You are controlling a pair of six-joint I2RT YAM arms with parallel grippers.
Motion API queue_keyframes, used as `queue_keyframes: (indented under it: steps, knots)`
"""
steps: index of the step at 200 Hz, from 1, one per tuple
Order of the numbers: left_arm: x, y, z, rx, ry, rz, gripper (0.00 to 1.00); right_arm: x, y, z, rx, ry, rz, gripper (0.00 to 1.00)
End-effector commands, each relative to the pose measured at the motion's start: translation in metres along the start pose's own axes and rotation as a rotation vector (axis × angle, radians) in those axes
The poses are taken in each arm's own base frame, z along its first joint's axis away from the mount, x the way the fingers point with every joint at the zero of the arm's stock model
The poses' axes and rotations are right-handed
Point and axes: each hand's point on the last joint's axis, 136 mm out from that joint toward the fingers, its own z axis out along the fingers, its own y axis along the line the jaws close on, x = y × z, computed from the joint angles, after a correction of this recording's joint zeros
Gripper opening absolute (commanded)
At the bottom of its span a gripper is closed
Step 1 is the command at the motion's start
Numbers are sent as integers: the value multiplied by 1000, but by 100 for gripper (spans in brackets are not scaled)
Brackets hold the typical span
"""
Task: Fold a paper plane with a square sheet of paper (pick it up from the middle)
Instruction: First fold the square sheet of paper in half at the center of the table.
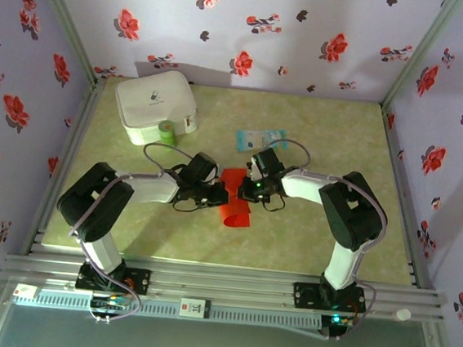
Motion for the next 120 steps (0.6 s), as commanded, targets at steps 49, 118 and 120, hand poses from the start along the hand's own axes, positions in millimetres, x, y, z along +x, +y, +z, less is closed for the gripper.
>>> queue_keyframes:
  steps: [49,118,120]
  knots:
    - [32,50,7,-121,50,-38,0,42,-58,10,195,109,105,0]
    - [10,7,-19,-25,-32,-13,1,39,-57,8,198,96,108,0]
    - [9,5,-19,-19,-33,-13,1,39,-57,8,202,97,108,0]
